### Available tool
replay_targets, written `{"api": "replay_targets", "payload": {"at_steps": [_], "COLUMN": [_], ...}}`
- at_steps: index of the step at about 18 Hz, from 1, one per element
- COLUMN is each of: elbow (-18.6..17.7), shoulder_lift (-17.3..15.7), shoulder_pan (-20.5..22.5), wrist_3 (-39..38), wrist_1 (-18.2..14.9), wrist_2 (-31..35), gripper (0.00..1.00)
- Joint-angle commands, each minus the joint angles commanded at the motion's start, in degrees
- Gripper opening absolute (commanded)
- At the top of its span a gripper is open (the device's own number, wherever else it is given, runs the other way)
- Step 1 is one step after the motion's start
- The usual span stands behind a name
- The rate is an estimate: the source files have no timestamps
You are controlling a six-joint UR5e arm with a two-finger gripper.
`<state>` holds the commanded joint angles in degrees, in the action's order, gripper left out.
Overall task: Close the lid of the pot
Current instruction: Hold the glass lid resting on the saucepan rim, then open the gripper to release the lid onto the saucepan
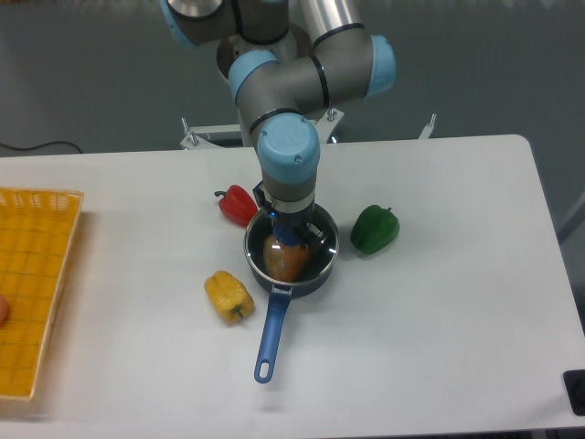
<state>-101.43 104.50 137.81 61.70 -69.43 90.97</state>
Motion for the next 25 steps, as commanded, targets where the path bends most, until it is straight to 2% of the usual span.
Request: {"api": "replay_targets", "payload": {"at_steps": [3, 6, 7, 8, 10, 16, 19, 23, 25], "elbow": [0.0, 0.0, 0.0, 0.0, -0.1, 0.1, 2.6, 6.6, 7.3], "shoulder_lift": [0.1, 0.0, 0.1, 0.1, 0.1, 0.1, 0.0, -0.3, -0.4], "shoulder_pan": [0.0, 0.0, 0.0, 0.0, 0.0, 0.0, 0.2, 1.3, 2.5], "wrist_3": [0.1, 0.1, 0.2, 0.3, 0.3, 0.3, 0.3, 0.4, 4.1], "wrist_1": [0.0, 0.0, 0.0, 0.0, 0.0, 0.0, -0.5, -1.0, -0.7], "wrist_2": [0.0, 0.0, 0.0, 0.0, 0.1, 0.1, 0.1, 0.2, 0.2], "gripper": [0.64, 0.77, 0.86, 0.90, 0.88, 0.90, 1.00, 1.00, 1.00]}}
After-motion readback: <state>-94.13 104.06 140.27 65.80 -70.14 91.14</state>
